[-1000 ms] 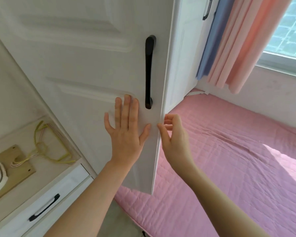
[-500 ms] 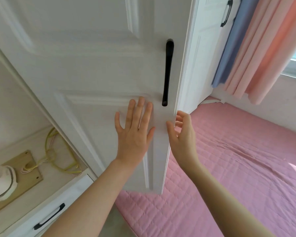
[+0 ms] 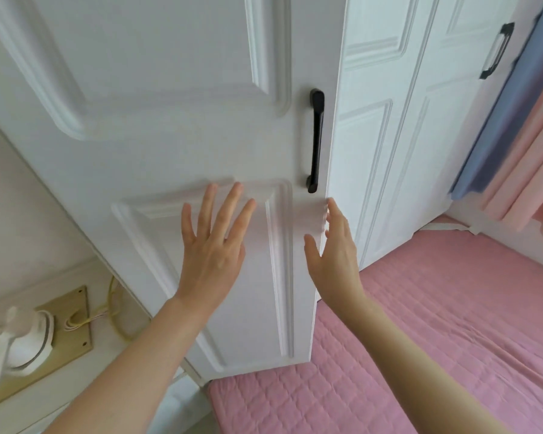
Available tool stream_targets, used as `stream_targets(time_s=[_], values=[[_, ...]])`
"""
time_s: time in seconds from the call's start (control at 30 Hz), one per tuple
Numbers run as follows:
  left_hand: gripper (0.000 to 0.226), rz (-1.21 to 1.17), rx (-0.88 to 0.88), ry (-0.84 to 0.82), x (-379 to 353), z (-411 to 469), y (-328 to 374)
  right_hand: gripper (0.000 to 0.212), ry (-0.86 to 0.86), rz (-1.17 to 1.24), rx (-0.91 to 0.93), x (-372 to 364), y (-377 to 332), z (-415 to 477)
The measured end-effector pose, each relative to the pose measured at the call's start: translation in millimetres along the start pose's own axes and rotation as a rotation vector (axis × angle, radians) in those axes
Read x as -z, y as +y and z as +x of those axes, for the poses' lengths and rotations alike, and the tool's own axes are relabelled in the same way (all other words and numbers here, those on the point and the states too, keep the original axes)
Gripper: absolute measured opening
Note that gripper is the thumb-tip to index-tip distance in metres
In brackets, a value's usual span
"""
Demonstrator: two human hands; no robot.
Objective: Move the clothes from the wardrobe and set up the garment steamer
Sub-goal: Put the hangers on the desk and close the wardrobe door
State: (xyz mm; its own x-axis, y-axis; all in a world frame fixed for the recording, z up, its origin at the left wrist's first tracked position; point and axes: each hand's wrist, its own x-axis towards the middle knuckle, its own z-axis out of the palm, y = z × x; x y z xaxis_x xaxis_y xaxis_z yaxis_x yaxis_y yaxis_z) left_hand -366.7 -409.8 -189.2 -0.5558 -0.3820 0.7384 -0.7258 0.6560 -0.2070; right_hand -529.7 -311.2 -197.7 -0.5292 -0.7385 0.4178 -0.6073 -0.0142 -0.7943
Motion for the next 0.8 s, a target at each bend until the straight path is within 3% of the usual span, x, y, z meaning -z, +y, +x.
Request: stream_targets(time_s=[0.2,0.53,0.8], values=[[0.063,0.113,0.036,-0.018,-19.4,10.0,-40.4,0.072,-0.057,-0.155,0.278,-29.7,-3.4,31.0],[0.054,0.245,0.038,0.096,-65.7,18.7,-57.5,0.081,-0.094,-0.343,0.319,-85.4,20.9,79.9],[0.058,0.356,0.071,0.12,-85.6,24.7,-63.1,0.086,-0.075,-0.347,0.392,-113.1,33.3,114.1]])
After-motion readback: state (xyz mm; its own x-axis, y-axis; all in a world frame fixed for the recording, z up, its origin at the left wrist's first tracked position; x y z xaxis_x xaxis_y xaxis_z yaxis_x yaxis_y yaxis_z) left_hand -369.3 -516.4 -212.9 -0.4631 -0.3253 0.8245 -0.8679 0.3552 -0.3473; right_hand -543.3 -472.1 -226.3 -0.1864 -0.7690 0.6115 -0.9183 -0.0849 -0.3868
